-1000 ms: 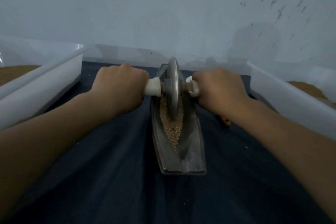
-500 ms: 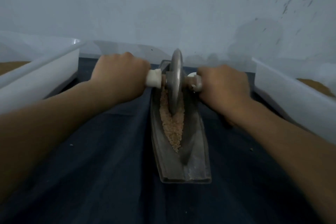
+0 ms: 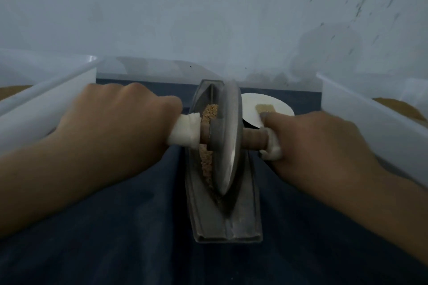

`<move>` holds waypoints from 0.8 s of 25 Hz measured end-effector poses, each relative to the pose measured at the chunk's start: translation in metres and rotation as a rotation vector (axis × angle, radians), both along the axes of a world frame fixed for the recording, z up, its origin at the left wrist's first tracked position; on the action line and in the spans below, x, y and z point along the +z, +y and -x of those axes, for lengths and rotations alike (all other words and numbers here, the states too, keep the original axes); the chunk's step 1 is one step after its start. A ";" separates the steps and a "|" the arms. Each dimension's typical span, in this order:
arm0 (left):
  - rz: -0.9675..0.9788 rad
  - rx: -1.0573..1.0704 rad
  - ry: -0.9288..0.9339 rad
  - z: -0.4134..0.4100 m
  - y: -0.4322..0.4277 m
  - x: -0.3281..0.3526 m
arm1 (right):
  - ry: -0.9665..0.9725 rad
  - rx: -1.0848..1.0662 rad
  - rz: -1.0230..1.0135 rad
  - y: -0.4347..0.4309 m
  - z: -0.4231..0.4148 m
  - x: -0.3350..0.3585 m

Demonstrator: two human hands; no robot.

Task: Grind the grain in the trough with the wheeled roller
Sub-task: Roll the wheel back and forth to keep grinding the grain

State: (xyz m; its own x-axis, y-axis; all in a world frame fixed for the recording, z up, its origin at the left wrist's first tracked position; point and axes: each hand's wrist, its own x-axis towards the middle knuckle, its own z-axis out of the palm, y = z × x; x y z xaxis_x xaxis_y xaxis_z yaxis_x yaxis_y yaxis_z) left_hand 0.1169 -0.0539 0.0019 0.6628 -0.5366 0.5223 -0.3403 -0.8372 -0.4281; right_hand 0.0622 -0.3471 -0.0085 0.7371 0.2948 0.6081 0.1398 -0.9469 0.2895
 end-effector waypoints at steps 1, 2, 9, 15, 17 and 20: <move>-0.004 0.023 -0.021 -0.009 -0.006 0.000 | 0.009 -0.021 -0.030 0.002 -0.011 -0.002; -0.017 0.063 -0.043 -0.019 -0.016 0.001 | 0.018 -0.047 -0.059 0.006 -0.026 -0.004; 0.086 0.161 0.024 -0.061 -0.044 0.007 | 0.100 -0.104 -0.094 0.015 -0.097 0.006; 0.027 0.027 -0.036 0.011 -0.005 -0.003 | -0.030 0.086 0.004 0.007 -0.004 0.013; 0.022 0.026 -0.050 0.017 0.003 -0.002 | 0.004 0.104 0.024 0.004 0.004 0.014; 0.009 0.090 -0.034 -0.003 -0.013 -0.003 | 0.036 -0.004 -0.001 0.006 -0.023 0.007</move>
State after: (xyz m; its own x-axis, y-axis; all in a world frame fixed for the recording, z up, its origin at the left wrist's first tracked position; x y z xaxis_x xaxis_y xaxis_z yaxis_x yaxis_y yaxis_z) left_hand 0.1201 -0.0668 -0.0007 0.6900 -0.4705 0.5501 -0.2486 -0.8678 -0.4303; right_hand 0.0852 -0.3414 -0.0010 0.7598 0.2916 0.5811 0.1467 -0.9476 0.2838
